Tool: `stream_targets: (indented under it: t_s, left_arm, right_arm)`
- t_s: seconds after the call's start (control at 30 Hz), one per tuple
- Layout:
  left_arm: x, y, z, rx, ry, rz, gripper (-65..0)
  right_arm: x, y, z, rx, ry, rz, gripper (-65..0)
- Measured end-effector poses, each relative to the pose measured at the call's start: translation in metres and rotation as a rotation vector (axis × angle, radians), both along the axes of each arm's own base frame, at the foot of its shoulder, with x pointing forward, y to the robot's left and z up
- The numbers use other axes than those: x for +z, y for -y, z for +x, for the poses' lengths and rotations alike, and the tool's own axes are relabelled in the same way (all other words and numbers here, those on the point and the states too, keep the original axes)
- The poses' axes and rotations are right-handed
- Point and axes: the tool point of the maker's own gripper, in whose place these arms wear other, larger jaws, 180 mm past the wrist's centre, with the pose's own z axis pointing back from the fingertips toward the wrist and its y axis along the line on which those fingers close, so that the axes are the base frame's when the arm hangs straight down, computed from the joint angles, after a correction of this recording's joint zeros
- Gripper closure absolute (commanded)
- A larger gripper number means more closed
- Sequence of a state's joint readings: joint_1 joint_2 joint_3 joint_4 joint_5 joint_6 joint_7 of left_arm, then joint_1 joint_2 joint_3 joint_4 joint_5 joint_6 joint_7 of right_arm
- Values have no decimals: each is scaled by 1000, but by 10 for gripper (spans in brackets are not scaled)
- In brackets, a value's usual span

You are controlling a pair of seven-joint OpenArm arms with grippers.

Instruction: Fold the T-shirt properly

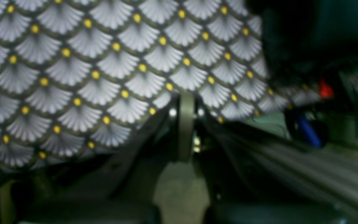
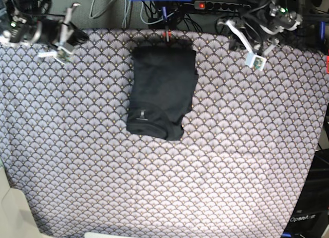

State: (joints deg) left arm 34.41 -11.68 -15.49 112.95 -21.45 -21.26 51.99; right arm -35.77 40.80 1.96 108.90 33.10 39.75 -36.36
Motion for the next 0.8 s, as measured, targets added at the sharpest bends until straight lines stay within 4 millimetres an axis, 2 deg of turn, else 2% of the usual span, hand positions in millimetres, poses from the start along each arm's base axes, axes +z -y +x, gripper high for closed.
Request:
stream_targets:
  t_s: [0.1,0.23,0.33,0.4,0.47,0.53,0.6,0.7,0.8]
  left_arm:
    - [-3,-5,-9,-1,-22,16,0]
    - [-14,-13,-32,-27,-80,90,0]
    - [-19,-22,-40,-49,-80,168,0]
    - [-22,-17,-46,-67,-58,164,0]
    - [-29,-11,-61,-90,-88,161,0]
    - [-43,-5,-76,-111,-132,152,0]
    - [-64,-4,-92,-110,-194,140,0]
    - [-94,-5,-116,-83,-243,113,0]
    - [-116,0,-132,-52,-257,77,0]
  right_arm:
    - [-1,15,-22,-62,-20,-3,0]
    - [-12,34,-48,-176,-17,-82,0]
    - [-31,53,-64,-251,-21,-176,0]
    - [-47,63,-78,-312,-35,-218,0]
    - [-58,74,-91,-395,-44,-248,0]
    - [-67,88,-105,-455,-52,-288,0]
    - [-75,104,-108,-545,-33,-320,0]
    - [-97,111,-110,-629,-24,-319,0]
    - [-120,117,-126,-706,-63,-329,0]
